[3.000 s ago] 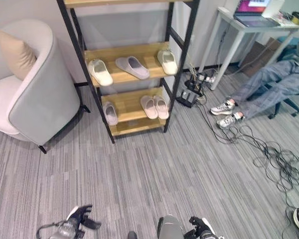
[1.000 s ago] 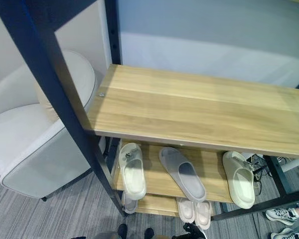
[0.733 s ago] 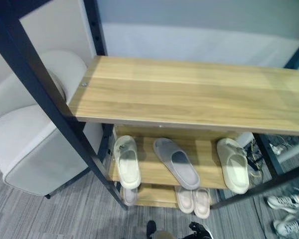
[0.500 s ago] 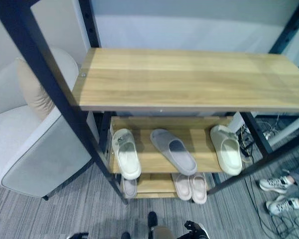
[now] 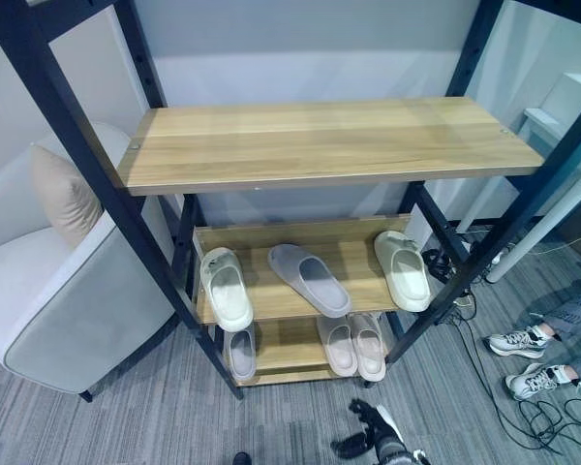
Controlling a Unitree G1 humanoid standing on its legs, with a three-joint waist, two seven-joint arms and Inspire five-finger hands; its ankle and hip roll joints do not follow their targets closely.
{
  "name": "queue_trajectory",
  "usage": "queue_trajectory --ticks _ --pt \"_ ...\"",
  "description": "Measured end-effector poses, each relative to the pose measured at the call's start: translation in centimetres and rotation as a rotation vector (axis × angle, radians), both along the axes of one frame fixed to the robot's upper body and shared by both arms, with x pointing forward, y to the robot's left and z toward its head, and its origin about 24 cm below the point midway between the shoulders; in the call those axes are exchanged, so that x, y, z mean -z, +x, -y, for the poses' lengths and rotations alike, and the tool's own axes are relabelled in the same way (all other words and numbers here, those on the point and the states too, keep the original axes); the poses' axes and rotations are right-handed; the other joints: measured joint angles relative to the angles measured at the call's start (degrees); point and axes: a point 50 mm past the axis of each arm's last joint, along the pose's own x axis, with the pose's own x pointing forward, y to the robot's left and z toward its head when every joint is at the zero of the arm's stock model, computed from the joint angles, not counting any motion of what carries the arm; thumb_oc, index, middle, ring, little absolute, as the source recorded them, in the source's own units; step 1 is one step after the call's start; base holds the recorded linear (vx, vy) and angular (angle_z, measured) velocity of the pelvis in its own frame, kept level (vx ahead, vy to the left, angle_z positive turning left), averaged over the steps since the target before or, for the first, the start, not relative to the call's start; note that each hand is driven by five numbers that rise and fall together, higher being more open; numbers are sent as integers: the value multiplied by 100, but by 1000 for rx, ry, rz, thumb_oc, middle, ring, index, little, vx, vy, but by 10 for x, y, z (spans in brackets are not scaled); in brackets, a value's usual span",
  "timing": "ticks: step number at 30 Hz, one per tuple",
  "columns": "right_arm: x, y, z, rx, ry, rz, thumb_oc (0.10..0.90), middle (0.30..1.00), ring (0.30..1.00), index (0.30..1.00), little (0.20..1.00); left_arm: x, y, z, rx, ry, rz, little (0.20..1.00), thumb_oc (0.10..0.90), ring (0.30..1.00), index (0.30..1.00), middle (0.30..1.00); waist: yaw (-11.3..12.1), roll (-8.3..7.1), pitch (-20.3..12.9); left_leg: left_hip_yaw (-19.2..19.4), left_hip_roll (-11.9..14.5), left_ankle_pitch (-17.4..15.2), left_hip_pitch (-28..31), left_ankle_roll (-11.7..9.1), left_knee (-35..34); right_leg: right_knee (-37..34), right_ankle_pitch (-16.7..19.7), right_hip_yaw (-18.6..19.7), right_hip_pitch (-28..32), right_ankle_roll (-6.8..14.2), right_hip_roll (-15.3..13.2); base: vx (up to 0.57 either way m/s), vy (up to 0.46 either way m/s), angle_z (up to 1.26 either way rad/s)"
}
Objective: Arrange the slippers neatly on the shoe rack.
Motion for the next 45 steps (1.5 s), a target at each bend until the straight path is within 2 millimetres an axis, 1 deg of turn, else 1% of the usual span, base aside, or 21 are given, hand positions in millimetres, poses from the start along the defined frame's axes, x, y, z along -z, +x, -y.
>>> queue_trajectory --ticks 5,8,9,10,11,12,13,14,17,19,20,22,23,27,31,33,34,37,39,41,45 --pt "-20 14 -10 -141 23 91 800 900 900 900 900 0 1 0 44 8 -1 900 800 900 900 900 1 -10 -23 -36 8 151 55 15 -192 -236 151 -40 111 -15 26 -7 -49 4" --pt "-31 21 -31 -259 87 127 800 900 900 900 900 -1 5 -1 60 13 7 900 800 900 900 900 6 -25 -24 -54 1 151 60 16 -196 -272 153 -56 127 -19 20 24 -25 4" --pt "-41 25 -45 -336 126 163 800 900 900 900 900 -2 6 -1 81 15 9 900 800 900 900 900 7 -27 -23 -61 -3 151 65 16 -197 -272 153 -63 138 -19 16 33 -9 2" --pt "-42 26 -46 -345 130 167 800 900 900 900 900 -2 7 -1 81 14 10 900 800 900 900 900 7 -28 -23 -63 -4 151 66 16 -197 -272 153 -65 140 -19 16 42 1 10" --pt "-53 30 -62 -432 181 213 800 900 900 900 900 -2 8 -1 92 19 13 900 800 900 900 900 17 -43 -23 -117 -17 151 85 16 -204 -272 155 -125 181 -21 6 42 9 16" --pt "-60 33 -68 -468 196 239 800 900 900 900 900 -2 8 -1 103 20 12 900 800 900 900 900 5 -45 -24 -141 -21 148 86 11 -218 -273 148 -158 192 -17 -2 31 8 16" --pt "-67 36 -72 -499 205 266 800 900 900 900 900 -2 8 -1 104 20 13 900 800 900 900 900 30 -47 -23 -141 -24 146 86 9 -220 -273 145 -158 191 -13 -3 23 20 8" --pt "-82 43 -76 -557 204 327 800 900 900 900 900 -2 9 -1 107 20 15 900 800 900 900 900 38 -43 -19 -144 -32 144 78 5 -220 -273 123 -162 183 18 -11 58 23 2" --pt "-108 53 -77 -607 174 446 800 900 900 900 900 -1 4 1 102 15 6 900 800 900 900 900 34 -53 -24 -143 -41 124 86 -13 -223 -274 109 -168 192 33 -24 42 14 1" --pt "-129 65 -70 -603 91 575 800 900 900 900 900 -1 2 0 102 15 5 900 800 900 900 900 28 -65 -30 -136 -48 145 91 24 -222 -273 120 -163 194 26 -31 71 45 -2" --pt "-141 78 -59 -580 -15 645 800 900 900 900 900 -1 2 0 102 15 8 900 800 900 900 900 34 -65 -29 -134 -54 127 88 12 -224 -275 113 -163 192 39 -39 101 48 -1" --pt "-151 89 -46 -515 -100 708 800 900 900 900 900 -1 1 -1 96 16 10 900 800 900 900 900 38 -66 -29 -135 -60 123 86 14 -224 -275 112 -163 190 40 -44 37 32 1" --pt "-158 95 -33 -436 -158 758 800 900 900 900 900 -1 0 -1 81 15 13 900 800 900 900 900 57 -67 -28 -140 -64 142 80 50 -225 -275 112 -166 189 42 -47 0 0 0" --pt "-176 105 -10 -292 -247 856 800 900 900 900 900 0 -7 0 69 8 1 900 800 900 900 900 150 -71 -27 -148 -73 118 71 52 -223 -276 129 -176 183 13 -54 63 31 1" --pt "-180 119 2 -233 -299 873 800 900 900 900 900 0 -7 1 68 6 2 900 800 900 900 900 206 -86 -24 -194 -89 123 16 56 -220 -277 124 -235 174 18 -61 12 29 9" --pt "-183 122 15 -227 -372 864 800 900 900 900 900 -1 -5 1 71 5 10 900 800 900 900 900 319 -119 -5 -286 -114 155 -121 67 -203 -272 125 -327 74 22 -75 -34 52 18" --pt "-186 128 23 -237 -417 859 800 900 900 900 900 -1 -2 2 79 3 22 900 800 900 900 900 364 -136 13 -282 -114 194 -201 74 -200 -252 146 -333 -5 25 -75 -17 30 7" --pt "-191 146 44 -139 -501 831 800 900 900 900 900 -2 2 0 86 4 39 900 800 900 900 900 483 -178 49 -305 -111 242 -344 77 -200 -276 181 -332 -142 34 -66 -7 19 4" --pt "-194 150 47 -108 -517 838 800 900 900 900 900 -2 -1 0 76 2 31 900 800 900 900 900 566 -245 112 -310 -120 238 -374 75 -202 -277 172 -338 -190 39 -74 11 43 0" --pt "-199 163 57 -50 -533 832 800 900 900 900 900 -3 5 -2 84 4 47 900 800 900 900 900 639 -319 326 -315 -120 243 -438 77 -200 -277 193 -339 -241 46 -71 4 23 0" --pt "-197 167 59 -2 -486 819 800 900 900 900 900 -4 9 -2 76 -2 60 900 800 900 900 900 699 -317 410 -329 -144 274 -527 92 -198 -276 201 -363 -307 55 -92 5 9 2"
